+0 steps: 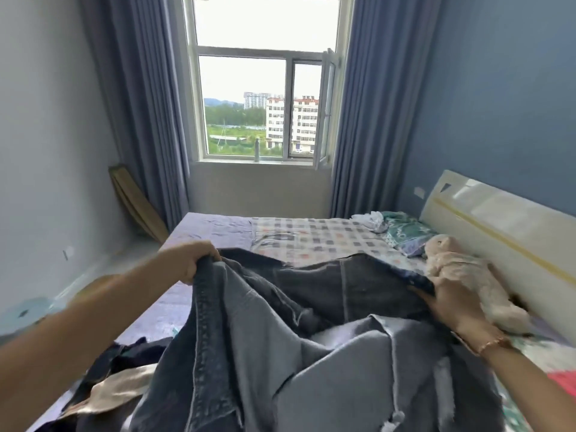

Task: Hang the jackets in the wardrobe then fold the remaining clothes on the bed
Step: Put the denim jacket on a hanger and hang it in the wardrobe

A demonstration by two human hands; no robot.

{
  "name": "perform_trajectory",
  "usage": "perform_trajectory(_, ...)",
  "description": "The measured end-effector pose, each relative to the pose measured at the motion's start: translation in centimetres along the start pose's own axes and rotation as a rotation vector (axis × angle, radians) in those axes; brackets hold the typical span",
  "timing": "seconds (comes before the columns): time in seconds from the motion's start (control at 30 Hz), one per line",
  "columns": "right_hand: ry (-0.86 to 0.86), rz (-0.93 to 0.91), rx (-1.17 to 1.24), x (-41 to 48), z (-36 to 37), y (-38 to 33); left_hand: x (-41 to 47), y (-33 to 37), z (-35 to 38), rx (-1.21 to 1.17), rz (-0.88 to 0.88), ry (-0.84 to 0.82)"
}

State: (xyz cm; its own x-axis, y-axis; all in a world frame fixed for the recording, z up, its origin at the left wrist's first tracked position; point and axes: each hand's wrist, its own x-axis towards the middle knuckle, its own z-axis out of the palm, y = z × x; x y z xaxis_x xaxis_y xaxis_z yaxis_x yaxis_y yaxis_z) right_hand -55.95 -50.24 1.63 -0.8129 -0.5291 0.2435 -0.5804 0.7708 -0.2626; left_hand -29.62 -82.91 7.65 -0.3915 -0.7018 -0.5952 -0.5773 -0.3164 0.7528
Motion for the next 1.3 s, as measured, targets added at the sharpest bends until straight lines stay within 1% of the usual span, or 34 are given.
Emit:
perform_trajectory(0.07, 0.002, 0.051, 0.079, -0.1, 2.3, 0.1, 2.8, 0.1, 2.4, -0.053, -0.002, 0.065)
perform_trajectory(0.13, 0.040, 0.050, 0.131, 0.2, 4.4, -0.3, 6.5, 0.6, 4.6, -0.157, -0.007, 0.100)
perform_trajectory(0.2, 0.059, -0.005, 0.130, 1.0, 6.8, -1.3, 10.8, 1.3, 6.6, -0.277, 0.020, 0.110)
perform_trajectory(0.27, 0.066, -0.089, 0.188, 2.3, 9.1, -3.2, 15.1, 2.0, 7.6, -0.418, 0.144, 0.114)
perform_trajectory(0.3, 0.002, -0.114, 0.266, 3.7, 11.0, -4.1, 17.7, 2.4, 8.4, -0.453, 0.224, 0.104)
perform_trajectory(0.33, -0.125, -0.133, 0.359, 4.7, 12.9, -5.0, 19.8, 2.4, 9.2, -0.456, 0.305, 0.069)
perform_trajectory(0.37, -0.274, -0.174, 0.441, 5.3, 14.5, -6.0, 21.3, 1.9, 10.1, -0.392, 0.379, 0.037)
perform_trajectory(0.4, -0.420, -0.195, 0.480, 5.8, 16.5, -6.6, 22.8, 0.7, 11.3, -0.227, 0.425, 0.033)
perform_trajectory(0.43, -0.518, -0.209, 0.493, 6.1, 18.7, -6.8, 24.0, -0.8, 12.6, 0.069, 0.454, 0.081)
perform_trajectory(0.47, -0.584, -0.186, 0.492, 6.0, 21.6, -6.4, 25.6, -3.8, 14.1, 0.388, 0.463, 0.102)
perform_trajectory(0.5, -0.598, -0.146, 0.496, 5.4, 24.2, -5.5, 25.9, -7.3, 15.5, 0.595, 0.492, 0.104)
perform_trajectory(0.53, -0.601, -0.072, 0.483, 4.6, 26.1, -4.2, 25.5, -11.2, 16.7, 0.706, 0.505, 0.064)
perform_trajectory(0.6, -0.667, 0.101, 0.389, 2.5, 30.8, -0.8, 24.3, -20.6, 19.1, 0.754, 0.410, -0.031)
perform_trajectory(0.67, -0.746, 0.186, 0.261, 0.1, 34.1, 2.3, 23.1, -29.3, 19.6, 0.780, 0.254, -0.058)
perform_trajectory(0.7, -0.790, 0.202, 0.203, -0.8, 35.3, 3.6, 22.5, -32.1, 19.6, 0.776, 0.171, -0.059)
perform_trajectory(0.77, -0.903, 0.247, 0.181, -2.8, 37.7, 5.1, 21.9, -36.5, 19.7, 0.765, 0.003, -0.093)
perform_trajectory(0.83, -0.919, 0.330, 0.197, -4.5, 39.2, 5.4, 21.6, -38.0, 20.0, 0.759, -0.108, -0.096)
perform_trajectory(0.87, -0.867, 0.391, 0.208, -5.2, 39.7, 5.4, 21.8, -38.2, 20.1, 0.749, -0.138, -0.055)
perform_trajectory(0.93, -0.740, 0.605, 0.275, -6.0, 41.0, 5.7, 22.2, -37.6, 19.9, 0.723, -0.192, 0.028)
perform_trajectory(0.97, -0.689, 0.729, 0.340, -6.1, 41.7, 6.0, 22.6, -37.3, 19.7, 0.702, -0.234, 0.060)
perform_trajectory(1.0, -0.679, 0.819, 0.429, -6.2, 42.6, 6.4, 22.8, -37.1, 19.5, 0.677, -0.288, 0.075)
perform_trajectory(1.07, -0.666, 0.962, 0.644, -6.6, 43.7, 7.0, 23.0, -37.0, 19.1, 0.642, -0.360, 0.071)
perform_trajectory(1.1, -0.681, 1.003, 0.733, -6.8, 44.0, 7.1, 22.9, -37.1, 19.1, 0.667, -0.379, 0.056)
perform_trajectory(1.13, -0.682, 1.035, 0.772, -7.0, 44.3, 7.1, 22.6, -36.9, 19.3, 0.726, -0.377, 0.056)
perform_trajectory(1.17, -0.649, 1.080, 0.788, -7.1, 44.4, 6.9, 22.3, -36.7, 19.6, 0.804, -0.354, 0.072)
perform_trajectory(1.2, -0.606, 1.125, 0.746, -7.4, 44.7, 7.0, 22.0, -36.4, 20.0, 0.872, -0.305, 0.092)
perform_trajectory(1.27, -0.522, 1.234, 0.618, -7.8, 45.2, 7.2, 21.6, -35.6, 20.9, 0.964, -0.136, 0.101)
perform_trajectory(1.3, -0.533, 1.264, 0.620, -7.8, 45.2, 7.3, 21.4, -35.0, 21.5, 0.981, -0.041, 0.086)
